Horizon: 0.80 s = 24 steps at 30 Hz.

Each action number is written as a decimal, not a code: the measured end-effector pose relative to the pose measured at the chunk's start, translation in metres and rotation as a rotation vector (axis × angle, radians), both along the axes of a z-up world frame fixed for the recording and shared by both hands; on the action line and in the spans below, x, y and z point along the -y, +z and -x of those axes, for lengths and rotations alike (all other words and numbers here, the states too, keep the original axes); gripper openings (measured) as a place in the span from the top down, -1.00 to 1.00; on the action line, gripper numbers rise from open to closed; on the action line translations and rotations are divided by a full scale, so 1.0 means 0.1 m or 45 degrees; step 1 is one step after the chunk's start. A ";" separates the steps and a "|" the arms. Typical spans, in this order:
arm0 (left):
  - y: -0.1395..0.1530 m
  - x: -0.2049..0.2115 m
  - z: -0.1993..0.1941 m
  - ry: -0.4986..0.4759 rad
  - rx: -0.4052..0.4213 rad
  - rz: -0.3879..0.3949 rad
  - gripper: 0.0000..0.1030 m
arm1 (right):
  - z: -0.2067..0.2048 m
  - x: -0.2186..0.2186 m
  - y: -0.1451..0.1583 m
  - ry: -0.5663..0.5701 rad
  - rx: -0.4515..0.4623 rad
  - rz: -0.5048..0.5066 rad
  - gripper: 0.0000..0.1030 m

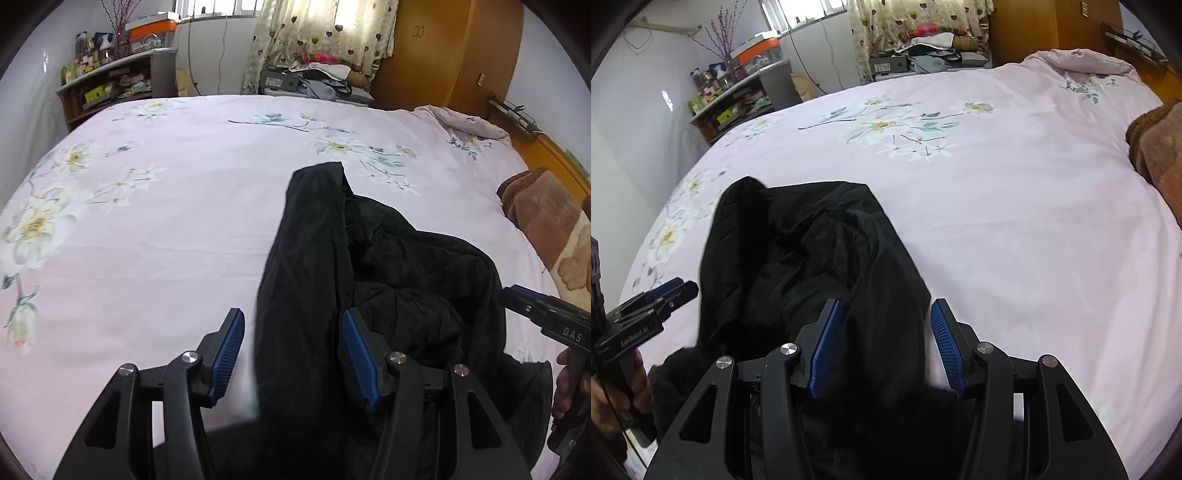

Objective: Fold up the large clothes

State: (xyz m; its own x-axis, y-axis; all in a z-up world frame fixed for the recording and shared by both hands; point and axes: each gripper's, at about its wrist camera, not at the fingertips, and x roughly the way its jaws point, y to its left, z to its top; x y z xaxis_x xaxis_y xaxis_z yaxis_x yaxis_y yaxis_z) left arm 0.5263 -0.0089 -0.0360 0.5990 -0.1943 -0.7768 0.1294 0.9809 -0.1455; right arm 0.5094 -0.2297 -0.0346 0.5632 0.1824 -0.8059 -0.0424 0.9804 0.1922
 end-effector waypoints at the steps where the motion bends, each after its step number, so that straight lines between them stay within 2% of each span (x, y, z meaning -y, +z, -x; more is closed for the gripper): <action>1: -0.03 0.02 -0.03 -0.006 -0.002 0.005 -0.06 | -0.07 -0.01 -0.03 0.003 -0.009 -0.003 0.01; 2: -0.05 0.04 -0.05 -0.014 0.001 0.008 0.07 | -0.12 -0.03 -0.06 0.004 -0.019 -0.001 0.01; 3: -0.07 0.06 -0.07 -0.023 0.002 0.008 0.47 | -0.17 -0.05 -0.09 -0.004 -0.027 0.013 0.03; 4: -0.08 0.07 -0.08 -0.033 -0.004 0.014 0.78 | -0.21 -0.08 -0.12 -0.006 -0.042 0.025 0.34; 6: -0.08 0.07 -0.05 -0.041 0.007 0.021 0.95 | -0.22 -0.12 -0.16 -0.014 -0.063 0.057 0.79; 11: 0.20 -0.08 0.24 -0.044 0.106 0.066 0.99 | 0.05 -0.09 0.13 -0.011 0.051 -0.019 0.87; 14: 0.47 -0.23 0.56 -0.041 0.172 0.129 0.99 | 0.40 -0.09 0.40 -0.001 0.140 -0.041 0.87; 18: 0.69 -0.38 0.99 -0.038 0.220 0.171 0.99 | 1.00 -0.07 0.67 -0.003 0.217 -0.096 0.87; 24: 0.79 -0.50 1.67 -0.035 0.239 0.221 0.99 | 1.80 -0.05 0.75 -0.033 0.221 -0.185 0.87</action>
State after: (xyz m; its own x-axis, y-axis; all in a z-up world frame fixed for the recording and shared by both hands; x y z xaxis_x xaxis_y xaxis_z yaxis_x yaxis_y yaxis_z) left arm 0.3591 0.0411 0.0426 0.7222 -0.3332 -0.6061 0.1965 0.9390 -0.2822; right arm 0.3296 -0.2248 0.0402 0.6973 0.2730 -0.6627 -0.0625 0.9443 0.3232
